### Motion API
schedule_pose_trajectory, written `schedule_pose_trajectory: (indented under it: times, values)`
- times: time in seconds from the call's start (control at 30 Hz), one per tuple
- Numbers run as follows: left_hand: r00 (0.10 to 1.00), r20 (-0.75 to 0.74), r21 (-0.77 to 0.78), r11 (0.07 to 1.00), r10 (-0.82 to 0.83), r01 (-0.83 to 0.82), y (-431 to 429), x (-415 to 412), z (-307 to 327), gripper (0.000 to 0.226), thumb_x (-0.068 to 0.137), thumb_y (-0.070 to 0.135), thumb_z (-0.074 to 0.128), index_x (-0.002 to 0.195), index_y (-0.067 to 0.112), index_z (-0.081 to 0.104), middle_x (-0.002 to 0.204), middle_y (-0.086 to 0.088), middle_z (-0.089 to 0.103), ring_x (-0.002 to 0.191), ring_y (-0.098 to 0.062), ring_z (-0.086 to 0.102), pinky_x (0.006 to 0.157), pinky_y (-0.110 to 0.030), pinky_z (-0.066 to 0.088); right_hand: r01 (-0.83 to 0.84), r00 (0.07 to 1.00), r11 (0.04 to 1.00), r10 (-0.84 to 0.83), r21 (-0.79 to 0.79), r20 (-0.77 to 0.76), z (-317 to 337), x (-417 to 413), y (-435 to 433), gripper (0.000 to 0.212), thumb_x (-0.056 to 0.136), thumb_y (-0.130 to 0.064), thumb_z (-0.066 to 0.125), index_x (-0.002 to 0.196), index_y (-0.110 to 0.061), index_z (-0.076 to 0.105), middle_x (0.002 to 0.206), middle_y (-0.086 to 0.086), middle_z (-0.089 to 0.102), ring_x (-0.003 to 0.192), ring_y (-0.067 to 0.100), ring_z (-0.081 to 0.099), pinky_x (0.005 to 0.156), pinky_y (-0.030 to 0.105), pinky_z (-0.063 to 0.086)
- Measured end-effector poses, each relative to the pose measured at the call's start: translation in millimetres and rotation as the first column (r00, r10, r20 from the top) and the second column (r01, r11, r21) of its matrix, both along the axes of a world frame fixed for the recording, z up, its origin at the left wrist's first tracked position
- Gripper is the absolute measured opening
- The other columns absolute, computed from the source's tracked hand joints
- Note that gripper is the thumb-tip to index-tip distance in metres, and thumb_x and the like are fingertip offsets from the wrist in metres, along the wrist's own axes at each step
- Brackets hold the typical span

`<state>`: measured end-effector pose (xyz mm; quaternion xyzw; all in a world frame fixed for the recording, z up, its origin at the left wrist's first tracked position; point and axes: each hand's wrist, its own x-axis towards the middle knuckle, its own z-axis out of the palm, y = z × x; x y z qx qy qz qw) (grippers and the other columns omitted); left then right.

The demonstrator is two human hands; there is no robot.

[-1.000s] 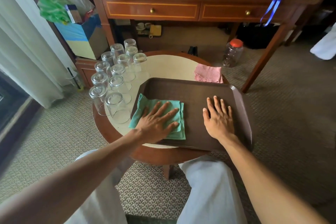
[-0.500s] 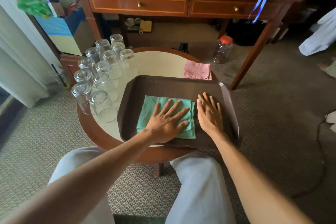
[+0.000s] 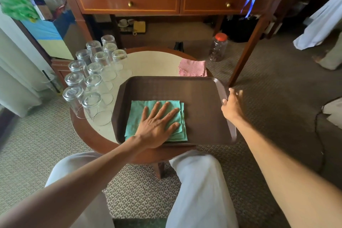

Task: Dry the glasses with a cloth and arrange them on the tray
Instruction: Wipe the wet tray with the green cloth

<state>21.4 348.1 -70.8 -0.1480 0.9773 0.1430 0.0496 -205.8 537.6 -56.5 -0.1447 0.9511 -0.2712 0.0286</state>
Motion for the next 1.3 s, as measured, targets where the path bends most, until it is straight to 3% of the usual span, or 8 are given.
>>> schedule_pose_trajectory:
  times: [0.3, 0.63, 0.77, 0.83, 0.93, 1.03, 1.13, 1.3]
  values:
    - [0.983, 0.041, 0.014, 0.984, 0.177, -0.178, 17, -122, 3, 0.065, 0.105, 0.063, 0.014, 0.164, 0.038, 0.002, 0.172, 0.0, -0.011, 0.157, -0.033, -0.017, 0.12, -0.066, -0.012, -0.004, 0.999, 0.994, 0.01, -0.109, 0.05, -5, -6, 5, 0.059, 0.099, -0.006, 0.055, 0.154, -0.008, 0.032, 0.146, 0.022, 0.049, 0.133, 0.036, 0.049, 0.105, 0.042, 0.043]
    - [0.994, -0.013, -0.003, 0.994, -0.11, 0.11, 75, -131, -3, 0.065, 0.103, 0.066, 0.011, 0.163, 0.041, 0.003, 0.172, 0.002, -0.01, 0.157, -0.029, -0.018, 0.121, -0.063, -0.015, -0.051, 0.994, 0.991, 0.063, -0.122, 0.092, -2, -10, 16, 0.053, 0.105, -0.01, 0.044, 0.155, -0.009, 0.03, 0.148, 0.022, 0.048, 0.135, 0.036, 0.047, 0.108, 0.041, 0.039]
    - [0.991, -0.015, 0.142, 0.981, -0.133, 0.133, 76, -96, 7, 0.061, 0.105, 0.064, 0.014, 0.163, 0.043, 0.01, 0.172, 0.004, -0.007, 0.158, -0.024, -0.015, 0.124, -0.058, -0.013, -0.089, 0.988, 0.993, 0.098, -0.078, 0.116, -1, -3, 14, 0.054, 0.104, -0.012, 0.046, 0.155, -0.012, 0.03, 0.148, 0.02, 0.048, 0.134, 0.036, 0.047, 0.107, 0.045, 0.04]
    - [0.994, -0.085, 0.218, 0.972, -0.071, 0.088, 61, -95, 20, 0.057, 0.109, 0.054, 0.024, 0.163, 0.036, 0.018, 0.173, -0.001, 0.002, 0.159, -0.025, -0.006, 0.126, -0.057, -0.003, -0.148, 0.988, 0.989, 0.149, 0.021, -0.03, 2, 2, 10, 0.056, 0.101, -0.011, 0.052, 0.153, -0.008, 0.032, 0.146, 0.02, 0.049, 0.132, 0.037, 0.048, 0.106, 0.048, 0.043]
    - [0.992, -0.124, 0.106, 0.994, 0.024, -0.011, 22, -94, 38, 0.063, 0.106, 0.035, 0.045, 0.163, 0.023, 0.02, 0.169, -0.004, 0.02, 0.157, -0.025, 0.012, 0.124, -0.057, 0.014, -0.272, 0.907, 0.96, 0.281, 0.071, -0.314, 4, 10, -2, 0.052, 0.093, -0.01, 0.065, 0.141, -0.003, 0.046, 0.133, 0.019, 0.058, 0.124, 0.034, 0.053, 0.101, 0.05, 0.047]
    - [0.998, 0.051, 0.019, 0.999, 0.035, -0.036, -7, -88, 45, 0.068, 0.102, 0.044, 0.056, 0.159, 0.019, 0.028, 0.161, -0.003, 0.033, 0.147, -0.031, 0.03, 0.115, -0.057, 0.028, -0.405, 0.9, 0.913, 0.409, 0.054, -0.152, 15, 20, -17, 0.051, 0.094, -0.022, 0.068, 0.138, -0.01, 0.048, 0.134, 0.014, 0.058, 0.128, 0.028, 0.051, 0.106, 0.042, 0.045]
    - [0.996, 0.086, -0.033, 0.999, 0.016, -0.013, -18, -89, 45, 0.067, 0.097, 0.054, 0.06, 0.153, 0.022, 0.041, 0.149, -0.004, 0.042, 0.139, -0.029, 0.037, 0.107, -0.055, 0.037, -0.485, 0.872, 0.843, 0.484, 0.233, 0.065, 24, 18, -29, 0.078, 0.086, -0.045, 0.074, 0.148, -0.013, 0.038, 0.14, 0.01, 0.054, 0.13, 0.027, 0.048, 0.106, 0.039, 0.041]
    - [0.999, 0.039, 0.067, 0.997, 0.03, -0.032, -27, -101, 38, 0.059, 0.088, 0.05, 0.076, 0.136, 0.021, 0.058, 0.135, -0.005, 0.051, 0.131, -0.027, 0.043, 0.105, -0.049, 0.045, -0.442, 0.894, 0.837, 0.441, 0.323, 0.081, 29, 12, -35, 0.069, 0.072, -0.055, 0.081, 0.125, -0.015, 0.061, 0.123, 0.005, 0.061, 0.113, 0.022, 0.052, 0.096, 0.034, 0.042]
